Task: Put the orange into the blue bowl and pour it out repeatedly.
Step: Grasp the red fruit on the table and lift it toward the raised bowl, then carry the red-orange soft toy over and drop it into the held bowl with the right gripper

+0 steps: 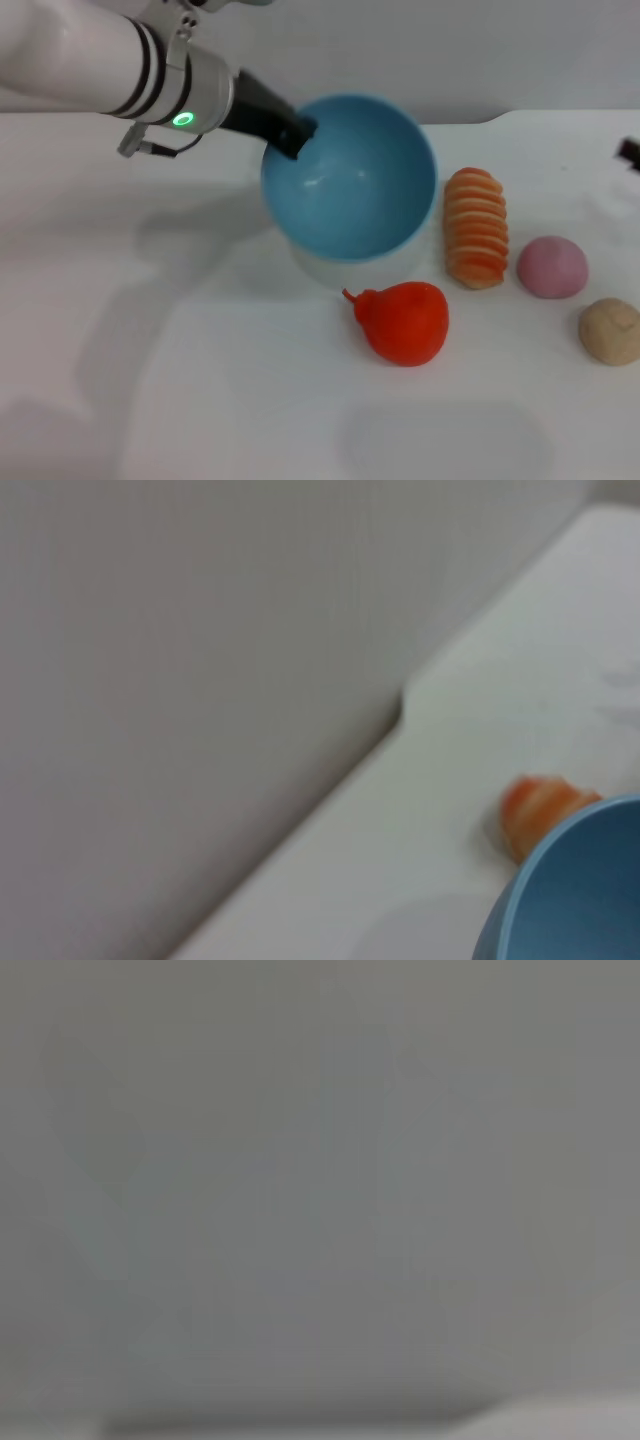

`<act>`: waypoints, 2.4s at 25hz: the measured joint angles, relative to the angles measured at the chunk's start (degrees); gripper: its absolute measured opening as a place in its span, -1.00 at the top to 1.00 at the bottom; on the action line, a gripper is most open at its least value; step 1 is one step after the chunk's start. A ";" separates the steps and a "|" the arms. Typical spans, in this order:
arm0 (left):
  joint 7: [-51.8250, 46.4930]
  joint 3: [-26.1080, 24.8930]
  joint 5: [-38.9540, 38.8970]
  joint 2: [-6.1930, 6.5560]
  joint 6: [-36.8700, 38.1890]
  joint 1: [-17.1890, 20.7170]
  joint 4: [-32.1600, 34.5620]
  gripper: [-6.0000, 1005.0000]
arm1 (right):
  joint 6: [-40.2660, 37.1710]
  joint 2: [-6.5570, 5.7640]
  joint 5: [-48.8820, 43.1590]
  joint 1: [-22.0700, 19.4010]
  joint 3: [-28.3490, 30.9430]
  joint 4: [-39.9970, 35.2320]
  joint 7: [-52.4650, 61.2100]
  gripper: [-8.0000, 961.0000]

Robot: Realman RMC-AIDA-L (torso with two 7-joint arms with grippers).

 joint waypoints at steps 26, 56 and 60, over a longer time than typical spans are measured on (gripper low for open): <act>-0.19 -1.52 -0.21 -0.22 -5.29 0.33 -4.41 0.99 | -12.33 1.69 -29.05 17.81 -14.60 5.62 28.67 -0.12; -0.33 0.21 0.50 0.01 -6.68 0.36 -5.12 0.99 | -23.99 1.70 -9.94 10.47 -17.39 -7.62 19.90 0.93; -0.72 2.71 1.40 -0.23 -4.83 -0.49 -5.12 0.99 | -32.09 1.32 -0.55 7.12 -16.12 -17.18 20.75 0.94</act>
